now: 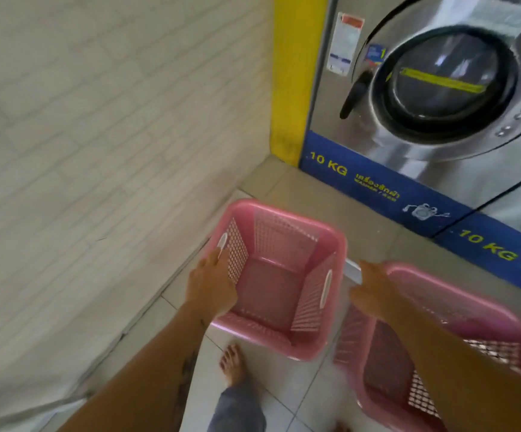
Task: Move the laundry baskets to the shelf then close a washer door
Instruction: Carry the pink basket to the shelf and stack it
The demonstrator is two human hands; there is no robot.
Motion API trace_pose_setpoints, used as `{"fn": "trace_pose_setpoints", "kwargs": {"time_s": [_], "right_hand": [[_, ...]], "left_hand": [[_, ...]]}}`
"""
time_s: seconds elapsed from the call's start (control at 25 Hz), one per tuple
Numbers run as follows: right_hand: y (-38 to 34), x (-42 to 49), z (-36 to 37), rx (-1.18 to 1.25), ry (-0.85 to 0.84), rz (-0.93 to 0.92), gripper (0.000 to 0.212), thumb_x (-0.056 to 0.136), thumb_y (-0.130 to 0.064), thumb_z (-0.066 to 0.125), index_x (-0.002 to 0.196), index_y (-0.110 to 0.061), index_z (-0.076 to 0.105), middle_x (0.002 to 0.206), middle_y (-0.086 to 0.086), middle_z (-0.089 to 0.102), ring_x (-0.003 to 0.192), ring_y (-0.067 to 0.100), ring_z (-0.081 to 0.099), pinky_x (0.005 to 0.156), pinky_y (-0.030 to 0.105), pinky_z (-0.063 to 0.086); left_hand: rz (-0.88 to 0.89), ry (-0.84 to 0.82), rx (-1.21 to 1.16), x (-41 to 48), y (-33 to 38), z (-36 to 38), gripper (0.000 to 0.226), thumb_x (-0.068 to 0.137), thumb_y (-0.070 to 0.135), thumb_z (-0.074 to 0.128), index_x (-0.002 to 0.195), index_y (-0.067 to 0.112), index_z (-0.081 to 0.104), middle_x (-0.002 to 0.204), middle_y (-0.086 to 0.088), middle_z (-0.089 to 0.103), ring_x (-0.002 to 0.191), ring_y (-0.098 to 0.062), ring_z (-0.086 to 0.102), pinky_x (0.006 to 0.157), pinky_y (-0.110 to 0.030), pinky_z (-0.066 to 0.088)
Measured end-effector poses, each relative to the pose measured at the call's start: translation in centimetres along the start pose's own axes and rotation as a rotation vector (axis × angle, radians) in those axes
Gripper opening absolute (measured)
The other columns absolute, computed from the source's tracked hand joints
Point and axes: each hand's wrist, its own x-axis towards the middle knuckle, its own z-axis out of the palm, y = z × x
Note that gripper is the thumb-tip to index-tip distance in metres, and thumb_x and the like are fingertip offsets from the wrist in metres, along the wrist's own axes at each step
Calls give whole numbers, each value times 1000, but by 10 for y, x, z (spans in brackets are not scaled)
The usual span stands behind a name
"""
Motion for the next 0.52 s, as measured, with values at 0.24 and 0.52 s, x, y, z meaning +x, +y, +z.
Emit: {"fn": "trace_pose_setpoints", "kwargs": {"time_s": [0.24,0.52], "right_hand": [[-9,106,92,66,84,97,91,68,-15,63,147,-25,19,137,8,38,115,32,51,78,30,49],[15,150,158,-78,276,171,95,76,-14,59,152,-17,2,161,7,3,141,41,23,104,58,37]], "left_hand": [[71,-64,134,114,-86,87,95,71,26,59,151,20,9,161,-10,12,148,-32,13,117,-54,17],[229,-108,273,177,-123,135,108,72,25,69,154,10,0,161,-17,-7,149,-36,-4,118,-55,17]]}}
